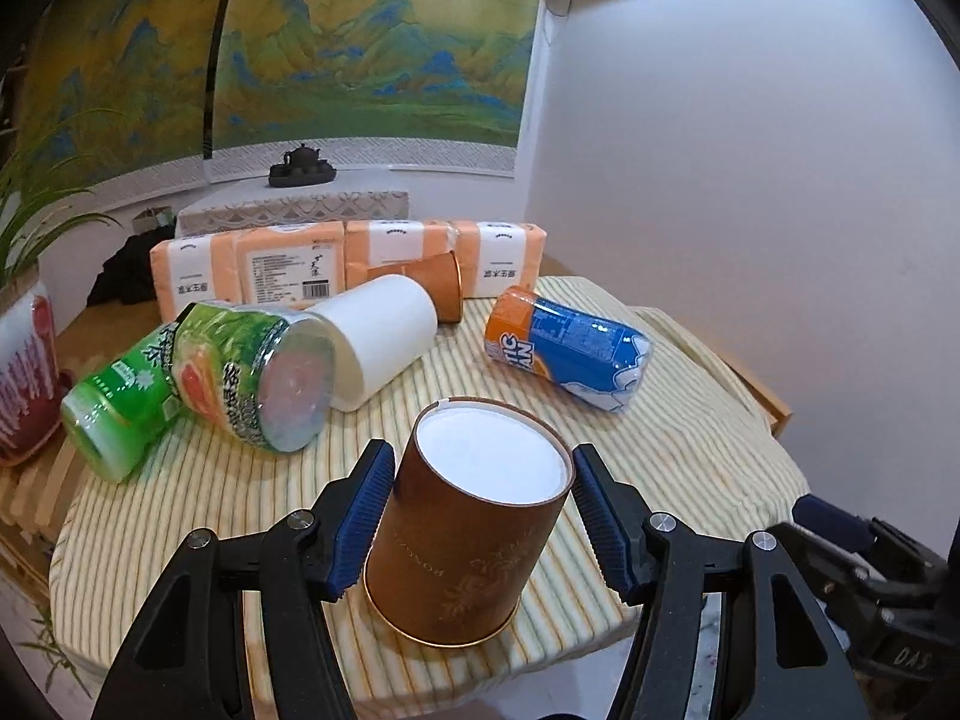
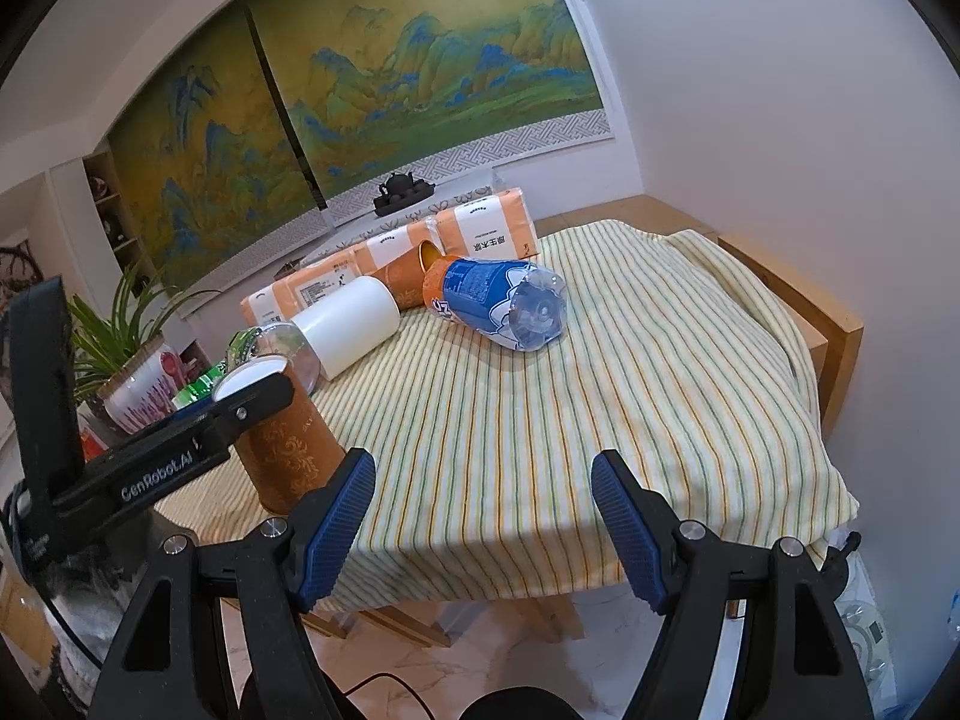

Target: Flip cup upside down

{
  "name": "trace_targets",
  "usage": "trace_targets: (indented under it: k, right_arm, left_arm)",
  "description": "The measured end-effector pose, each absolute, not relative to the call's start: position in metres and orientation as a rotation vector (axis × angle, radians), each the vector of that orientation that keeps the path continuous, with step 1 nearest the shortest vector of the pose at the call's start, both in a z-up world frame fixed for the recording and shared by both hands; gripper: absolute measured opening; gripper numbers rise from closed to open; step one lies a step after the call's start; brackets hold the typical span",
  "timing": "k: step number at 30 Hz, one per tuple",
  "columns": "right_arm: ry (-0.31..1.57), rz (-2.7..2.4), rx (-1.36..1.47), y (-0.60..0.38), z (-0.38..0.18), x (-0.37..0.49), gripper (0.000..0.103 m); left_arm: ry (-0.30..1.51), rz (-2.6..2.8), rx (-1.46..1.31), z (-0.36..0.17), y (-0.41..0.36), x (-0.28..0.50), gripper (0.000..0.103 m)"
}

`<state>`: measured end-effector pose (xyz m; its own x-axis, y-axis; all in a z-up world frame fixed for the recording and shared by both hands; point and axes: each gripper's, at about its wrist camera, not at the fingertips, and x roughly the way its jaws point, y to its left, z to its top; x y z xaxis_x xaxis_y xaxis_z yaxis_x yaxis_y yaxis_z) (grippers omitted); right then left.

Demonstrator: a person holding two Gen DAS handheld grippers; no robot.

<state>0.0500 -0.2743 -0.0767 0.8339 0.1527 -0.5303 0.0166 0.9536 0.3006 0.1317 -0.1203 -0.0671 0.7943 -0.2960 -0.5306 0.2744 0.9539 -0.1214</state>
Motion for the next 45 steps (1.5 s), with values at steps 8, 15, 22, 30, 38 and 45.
trace_targets:
  k: [8,15,22,30,38,45]
  right_arm:
    - [0.586,0.071,0.291,-0.272,-0.076,0.051,0.071]
    - [0.587,0.068,0.278,-0.269,-0.075,0.051,0.071]
    - [0.589,0.069,0.276,-0.268,-0.076,0.052,0.071]
    - [0.591,0.073,0.27,-0.262,-0.075,0.053,0.071]
    - [0.588,0.072,0.264,-0.259,-0.072,0.053,0.071]
    - [0.549,0.064,0.226,-0.249,-0.061,0.049,0.072]
  left_arm:
    - [0.597,-0.335,-0.083,-0.067,-0.118,0.147,0.064]
    - [0.614,-0.337,-0.114,-0.073,-0.113,0.161,0.064]
    - [0.635,-0.324,-0.122,-0.081,-0.103,0.17,0.064]
    - [0.644,-0.33,-0.094,-0.083,-0.107,0.175,0.065]
    - [0.612,-0.329,-0.058,-0.076,-0.108,0.161,0.092]
    - [0.552,-0.274,-0.066,-0.062,-0.089,0.131,0.095]
